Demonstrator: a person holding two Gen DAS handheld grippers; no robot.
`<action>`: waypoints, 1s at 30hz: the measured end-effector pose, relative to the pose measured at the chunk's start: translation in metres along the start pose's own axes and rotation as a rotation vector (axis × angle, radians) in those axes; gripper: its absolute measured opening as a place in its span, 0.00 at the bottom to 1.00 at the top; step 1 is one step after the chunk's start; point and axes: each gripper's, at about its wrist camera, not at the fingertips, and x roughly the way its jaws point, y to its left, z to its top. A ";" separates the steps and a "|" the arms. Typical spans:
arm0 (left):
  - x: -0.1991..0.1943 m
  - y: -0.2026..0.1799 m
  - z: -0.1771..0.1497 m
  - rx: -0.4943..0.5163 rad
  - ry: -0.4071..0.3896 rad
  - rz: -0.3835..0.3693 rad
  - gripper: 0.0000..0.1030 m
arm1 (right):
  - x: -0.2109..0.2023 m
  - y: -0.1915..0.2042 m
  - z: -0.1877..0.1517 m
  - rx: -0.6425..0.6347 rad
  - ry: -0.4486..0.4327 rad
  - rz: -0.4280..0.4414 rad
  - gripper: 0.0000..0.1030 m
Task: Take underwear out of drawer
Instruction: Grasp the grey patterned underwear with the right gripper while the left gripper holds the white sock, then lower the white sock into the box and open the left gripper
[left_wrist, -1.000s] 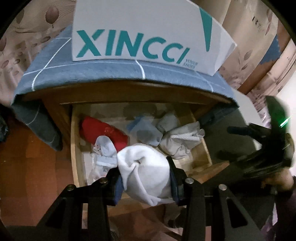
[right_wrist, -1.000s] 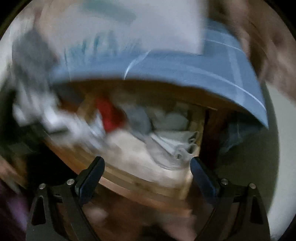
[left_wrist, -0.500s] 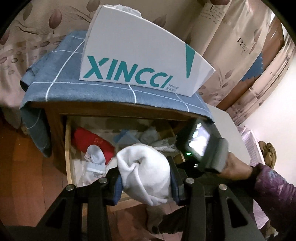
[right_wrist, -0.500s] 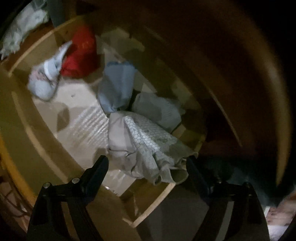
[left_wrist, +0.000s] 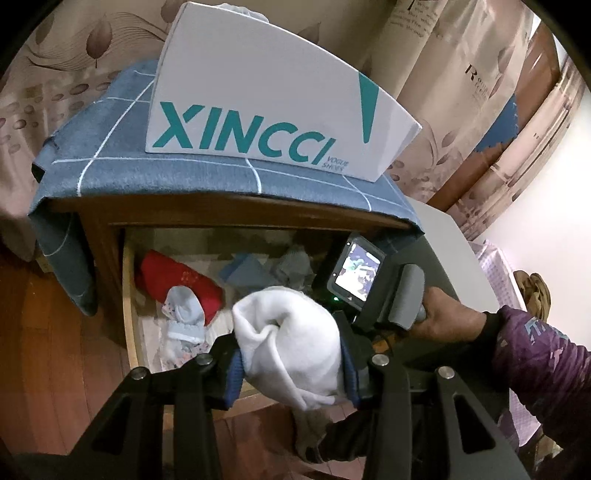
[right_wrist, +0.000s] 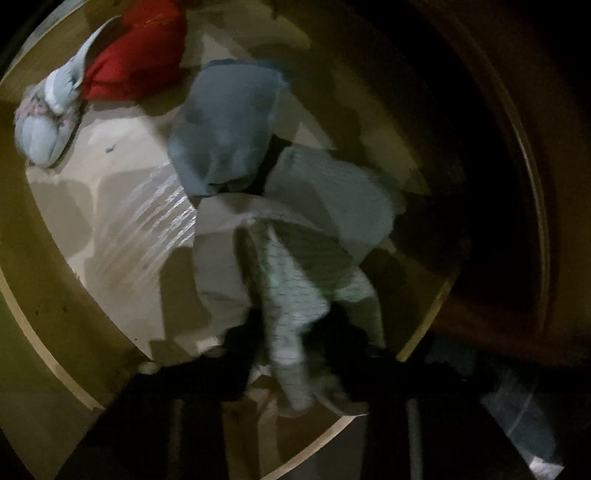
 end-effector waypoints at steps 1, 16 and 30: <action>0.000 0.000 0.000 0.002 0.000 0.002 0.42 | -0.002 0.000 -0.001 0.002 -0.007 -0.003 0.16; -0.003 0.002 -0.003 0.000 -0.010 0.005 0.43 | -0.097 -0.011 -0.020 0.231 -0.219 0.197 0.11; -0.068 -0.038 0.017 0.034 -0.105 -0.021 0.43 | -0.086 0.000 -0.026 0.372 -0.252 0.289 0.11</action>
